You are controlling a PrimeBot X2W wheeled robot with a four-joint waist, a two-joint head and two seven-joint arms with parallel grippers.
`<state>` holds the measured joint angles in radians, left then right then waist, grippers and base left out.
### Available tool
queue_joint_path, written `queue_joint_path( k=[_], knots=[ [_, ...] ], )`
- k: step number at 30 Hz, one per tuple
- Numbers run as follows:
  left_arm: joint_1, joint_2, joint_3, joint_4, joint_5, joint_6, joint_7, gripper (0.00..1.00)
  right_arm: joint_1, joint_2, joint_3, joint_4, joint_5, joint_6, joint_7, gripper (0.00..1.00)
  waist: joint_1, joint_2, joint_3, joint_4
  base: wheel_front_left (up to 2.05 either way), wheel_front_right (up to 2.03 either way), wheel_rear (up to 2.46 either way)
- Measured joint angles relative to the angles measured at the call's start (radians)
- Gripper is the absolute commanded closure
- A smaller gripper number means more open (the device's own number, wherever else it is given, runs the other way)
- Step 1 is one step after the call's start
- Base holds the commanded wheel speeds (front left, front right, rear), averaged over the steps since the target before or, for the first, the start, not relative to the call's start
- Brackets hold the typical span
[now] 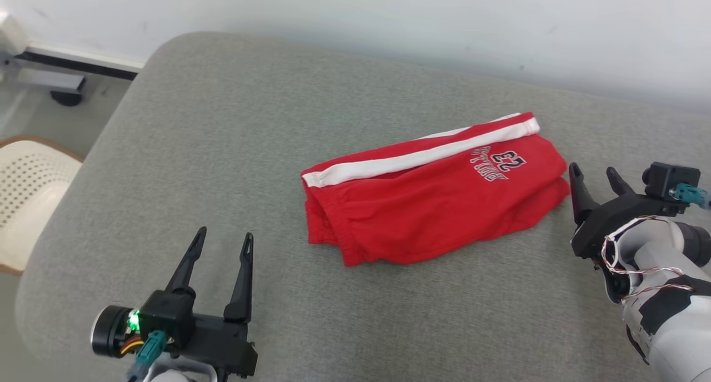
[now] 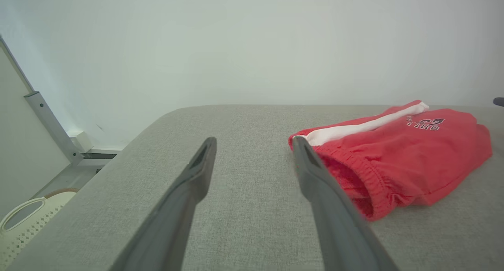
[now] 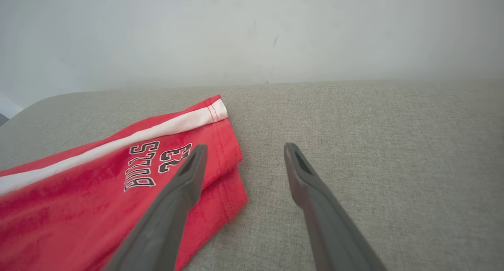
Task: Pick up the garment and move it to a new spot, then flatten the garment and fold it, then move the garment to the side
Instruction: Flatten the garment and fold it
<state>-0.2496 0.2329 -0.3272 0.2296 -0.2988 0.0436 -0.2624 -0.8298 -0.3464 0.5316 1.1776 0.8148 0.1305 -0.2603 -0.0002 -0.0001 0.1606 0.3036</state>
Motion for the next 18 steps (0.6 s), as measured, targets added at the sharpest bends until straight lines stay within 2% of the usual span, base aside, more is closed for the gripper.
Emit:
queue_joint_path(
  k=[13,17,18],
  knots=[
    [0.026,-0.041,0.020,-0.007,0.013,-0.032,0.000,0.00,-0.022,-0.003,-0.051,0.102,-0.045,0.000,0.000,0.00,0.0002,0.0000,0.032,0.094,0.00,0.00,0.00],
    [0.026,-0.050,0.037,0.000,0.024,-0.035,0.000,0.00,-0.003,0.011,-0.055,0.109,-0.060,0.000,0.032,0.02,0.0002,0.0001,0.044,0.107,0.00,0.00,0.00],
    [0.026,-0.051,0.042,0.002,0.025,-0.035,0.000,0.00,0.000,0.016,-0.057,0.109,-0.061,0.000,0.032,0.56,0.0003,0.0001,0.044,0.107,0.00,0.00,0.00]
  ],
)
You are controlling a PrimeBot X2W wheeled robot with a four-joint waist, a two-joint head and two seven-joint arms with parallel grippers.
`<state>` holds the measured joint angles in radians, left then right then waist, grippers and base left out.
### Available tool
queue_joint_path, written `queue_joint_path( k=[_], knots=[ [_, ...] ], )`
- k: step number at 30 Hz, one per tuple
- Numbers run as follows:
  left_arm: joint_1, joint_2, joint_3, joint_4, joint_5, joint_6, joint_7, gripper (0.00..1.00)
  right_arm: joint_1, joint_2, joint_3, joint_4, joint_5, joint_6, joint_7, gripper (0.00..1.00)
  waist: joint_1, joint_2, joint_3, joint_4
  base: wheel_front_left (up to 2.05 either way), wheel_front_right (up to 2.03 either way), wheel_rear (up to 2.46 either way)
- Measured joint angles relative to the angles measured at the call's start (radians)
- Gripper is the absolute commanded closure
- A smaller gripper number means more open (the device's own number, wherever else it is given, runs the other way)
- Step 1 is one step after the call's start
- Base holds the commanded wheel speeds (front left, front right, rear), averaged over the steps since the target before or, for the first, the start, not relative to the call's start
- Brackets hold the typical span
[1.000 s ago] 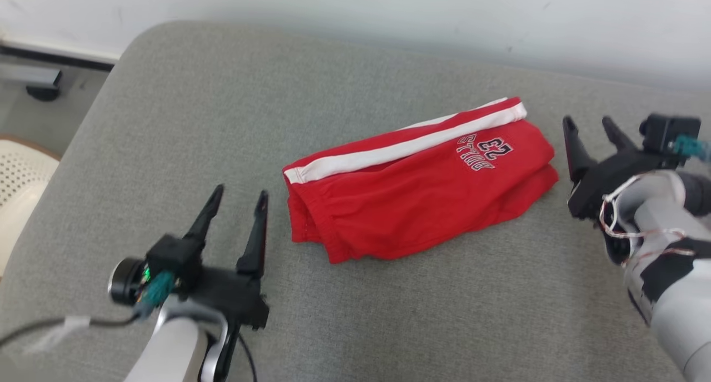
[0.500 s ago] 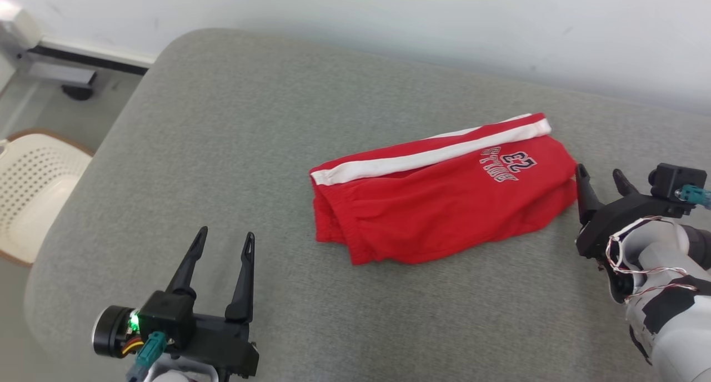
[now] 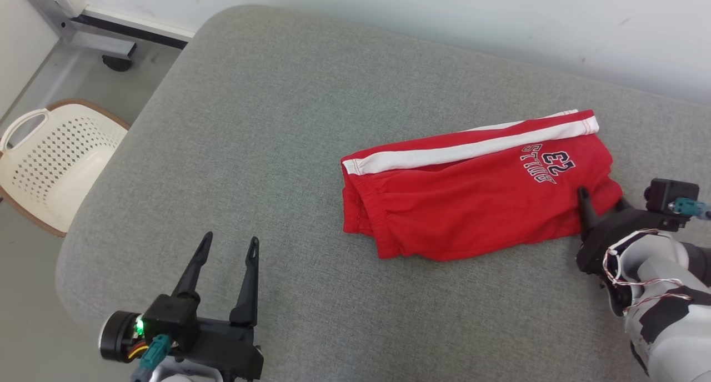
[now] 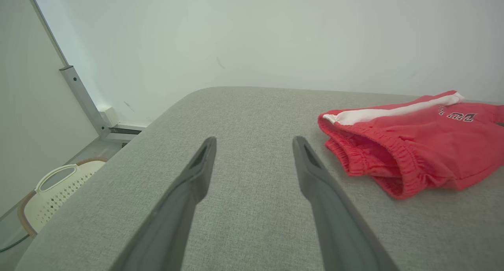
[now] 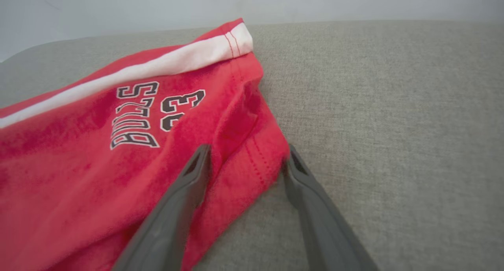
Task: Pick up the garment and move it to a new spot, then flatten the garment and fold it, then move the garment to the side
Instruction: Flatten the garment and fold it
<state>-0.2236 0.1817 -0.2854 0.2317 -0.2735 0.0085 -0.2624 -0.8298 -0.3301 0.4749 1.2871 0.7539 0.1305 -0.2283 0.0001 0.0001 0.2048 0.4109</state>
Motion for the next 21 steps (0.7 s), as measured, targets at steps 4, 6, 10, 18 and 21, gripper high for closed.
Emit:
queue_joint_path(
  k=[4,6,10,18,21],
  knots=[
    [0.018,0.002,0.026,0.012,0.010,-0.003,0.000,0.00,0.014,0.016,-0.008,0.000,-0.008,0.000,-0.009,1.00,-0.0001,-0.0001,-0.012,-0.009,0.00,0.00,0.00],
    [0.025,0.001,0.032,0.020,0.015,-0.010,0.000,0.00,0.031,0.021,-0.014,-0.001,-0.007,0.000,-0.020,1.00,0.0000,0.0000,-0.026,-0.015,0.00,0.00,0.00],
    [0.062,0.006,0.050,0.034,0.021,-0.016,0.000,0.00,0.097,0.035,-0.017,-0.057,0.004,0.000,-0.031,1.00,-0.0002,-0.0001,-0.068,-0.031,0.00,0.00,0.00],
    [0.136,0.032,0.082,0.044,0.024,-0.017,0.000,0.00,0.268,0.026,-0.054,-0.284,0.025,0.000,-0.034,1.00,-0.0003,-0.0002,-0.154,-0.071,0.00,0.00,0.00],
    [0.169,0.041,0.091,0.038,0.024,-0.009,0.000,0.00,0.354,0.027,-0.077,-0.377,0.028,0.000,-0.033,1.00,-0.0003,-0.0002,-0.182,-0.098,0.00,0.00,0.00]
  ],
)
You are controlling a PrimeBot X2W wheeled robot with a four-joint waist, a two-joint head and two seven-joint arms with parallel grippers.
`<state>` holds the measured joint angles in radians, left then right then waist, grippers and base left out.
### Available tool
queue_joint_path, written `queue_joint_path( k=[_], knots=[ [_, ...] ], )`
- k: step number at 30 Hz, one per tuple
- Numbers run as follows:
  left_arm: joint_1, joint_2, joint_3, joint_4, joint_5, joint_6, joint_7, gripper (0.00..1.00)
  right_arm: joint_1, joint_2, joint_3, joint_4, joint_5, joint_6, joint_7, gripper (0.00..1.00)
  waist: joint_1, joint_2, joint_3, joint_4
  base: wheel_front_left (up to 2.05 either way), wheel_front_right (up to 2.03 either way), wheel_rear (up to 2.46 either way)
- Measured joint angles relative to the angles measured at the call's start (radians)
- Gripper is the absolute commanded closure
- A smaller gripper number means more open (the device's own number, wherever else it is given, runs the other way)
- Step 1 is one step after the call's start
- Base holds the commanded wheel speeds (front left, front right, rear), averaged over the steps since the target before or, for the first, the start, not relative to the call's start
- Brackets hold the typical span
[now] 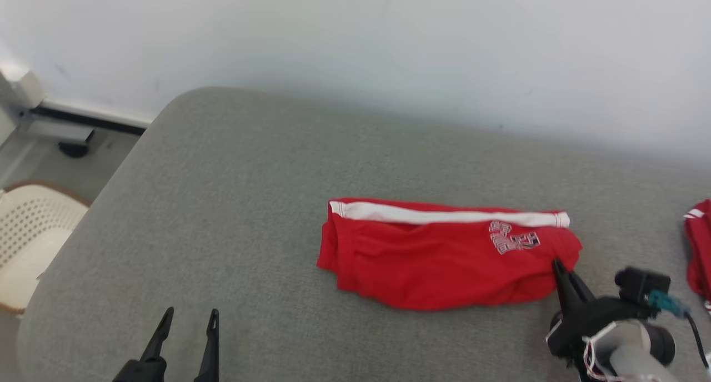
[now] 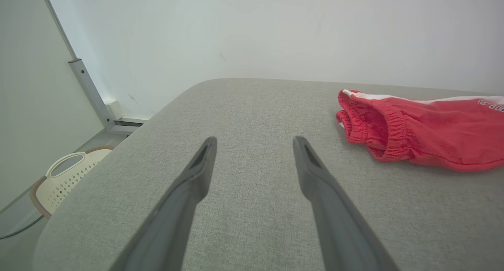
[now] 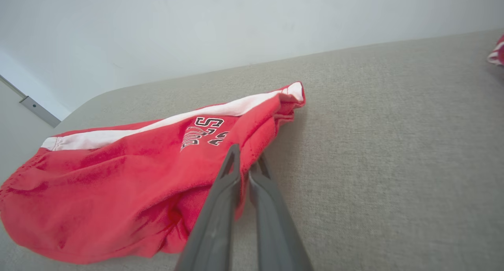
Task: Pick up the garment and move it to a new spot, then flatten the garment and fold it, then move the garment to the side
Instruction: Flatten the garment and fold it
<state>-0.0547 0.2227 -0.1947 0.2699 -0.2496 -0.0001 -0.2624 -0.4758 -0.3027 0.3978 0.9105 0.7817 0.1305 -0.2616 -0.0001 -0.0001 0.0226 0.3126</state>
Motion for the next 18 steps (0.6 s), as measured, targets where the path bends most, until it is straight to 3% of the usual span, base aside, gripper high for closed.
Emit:
queue_joint_path(
  k=[11,12,13,18],
  knots=[
    [0.036,0.015,0.002,-0.036,-0.016,0.010,0.010,0.00,0.277,0.037,-0.087,-0.210,-0.036,0.000,0.011,1.00,0.0000,0.0001,-0.059,-0.109,0.00,0.00,0.00],
    [0.036,0.015,0.002,-0.035,-0.017,0.011,0.011,0.00,0.282,0.041,-0.090,-0.214,-0.045,0.000,0.012,0.62,0.0000,0.0000,-0.059,-0.116,0.00,0.00,0.00],
    [0.036,0.016,0.003,-0.035,-0.017,0.013,0.011,0.00,0.284,0.042,-0.095,-0.213,-0.065,0.000,0.012,0.00,0.0000,0.0001,-0.059,-0.122,0.00,0.00,0.00],
    [0.046,0.025,0.011,-0.032,-0.026,0.020,0.010,0.00,0.288,0.067,-0.145,-0.212,-0.177,0.000,0.005,0.00,0.0001,0.0001,-0.061,-0.146,0.00,0.00,0.00]
  ],
)
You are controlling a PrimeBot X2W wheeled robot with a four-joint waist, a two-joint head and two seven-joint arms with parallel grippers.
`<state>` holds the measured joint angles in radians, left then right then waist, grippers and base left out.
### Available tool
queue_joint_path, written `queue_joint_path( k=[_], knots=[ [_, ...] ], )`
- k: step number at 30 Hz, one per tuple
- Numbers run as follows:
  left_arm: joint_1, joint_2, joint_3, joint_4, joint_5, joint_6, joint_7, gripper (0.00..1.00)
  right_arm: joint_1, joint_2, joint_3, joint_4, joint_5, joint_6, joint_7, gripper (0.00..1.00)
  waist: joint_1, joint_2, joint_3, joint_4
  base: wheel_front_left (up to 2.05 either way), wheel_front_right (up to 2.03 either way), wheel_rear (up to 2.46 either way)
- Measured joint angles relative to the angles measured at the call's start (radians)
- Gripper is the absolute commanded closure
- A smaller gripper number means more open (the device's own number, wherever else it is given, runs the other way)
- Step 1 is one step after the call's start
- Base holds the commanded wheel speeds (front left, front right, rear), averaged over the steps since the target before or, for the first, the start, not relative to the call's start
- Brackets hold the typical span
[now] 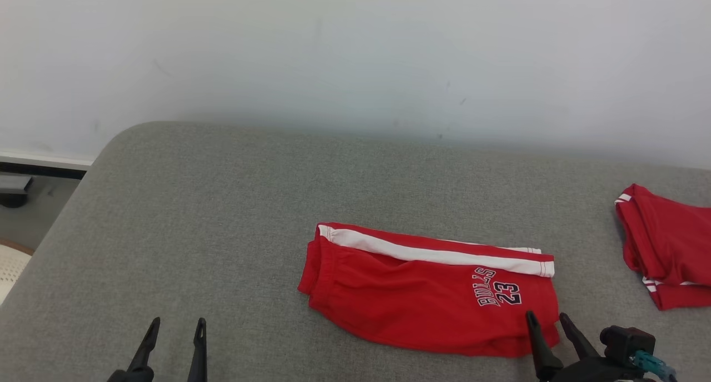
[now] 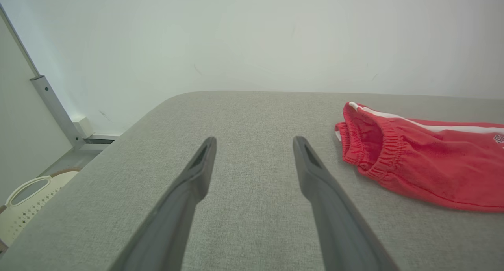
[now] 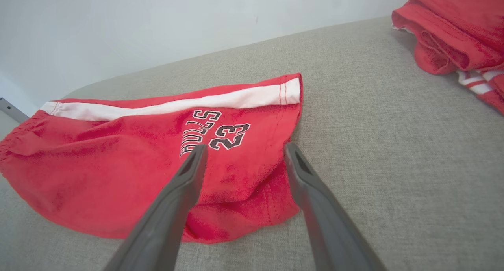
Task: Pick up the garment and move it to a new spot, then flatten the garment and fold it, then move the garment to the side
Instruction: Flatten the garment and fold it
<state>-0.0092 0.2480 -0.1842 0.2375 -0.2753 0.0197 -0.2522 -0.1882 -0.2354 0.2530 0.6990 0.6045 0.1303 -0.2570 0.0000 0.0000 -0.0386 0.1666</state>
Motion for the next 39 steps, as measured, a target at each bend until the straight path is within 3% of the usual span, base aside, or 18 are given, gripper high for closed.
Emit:
queue_joint_path(
  k=[5,12,19,27,39],
  knots=[
    [0.031,0.014,0.015,-0.025,-0.002,0.019,0.000,0.00,0.009,0.017,-0.087,-0.078,-0.106,0.000,-0.004,0.00,0.0000,0.0000,-0.006,-0.026,0.00,0.00,0.00],
    [0.053,0.036,0.026,-0.072,-0.006,0.041,0.014,0.00,0.092,0.066,-0.246,-0.354,-0.272,0.000,-0.006,0.00,0.0000,0.0000,-0.014,-0.076,0.00,0.00,0.00],
    [0.064,0.040,0.018,-0.108,-0.006,0.050,0.034,0.00,0.184,0.116,-0.313,-0.526,-0.352,0.000,-0.007,0.00,0.0000,0.0000,-0.016,-0.125,0.00,0.00,0.00],
    [0.065,0.048,0.008,-0.094,-0.006,0.050,0.035,0.00,0.271,0.153,-0.365,-0.612,-0.377,0.000,-0.007,0.00,0.0000,0.0000,-0.016,-0.164,0.00,0.00,0.00],
    [0.060,0.060,-0.010,-0.065,0.001,0.051,0.036,0.00,0.312,0.177,-0.330,-0.609,-0.413,0.000,-0.007,0.00,0.0000,0.0000,-0.029,-0.169,0.00,0.00,0.00]
  ],
)
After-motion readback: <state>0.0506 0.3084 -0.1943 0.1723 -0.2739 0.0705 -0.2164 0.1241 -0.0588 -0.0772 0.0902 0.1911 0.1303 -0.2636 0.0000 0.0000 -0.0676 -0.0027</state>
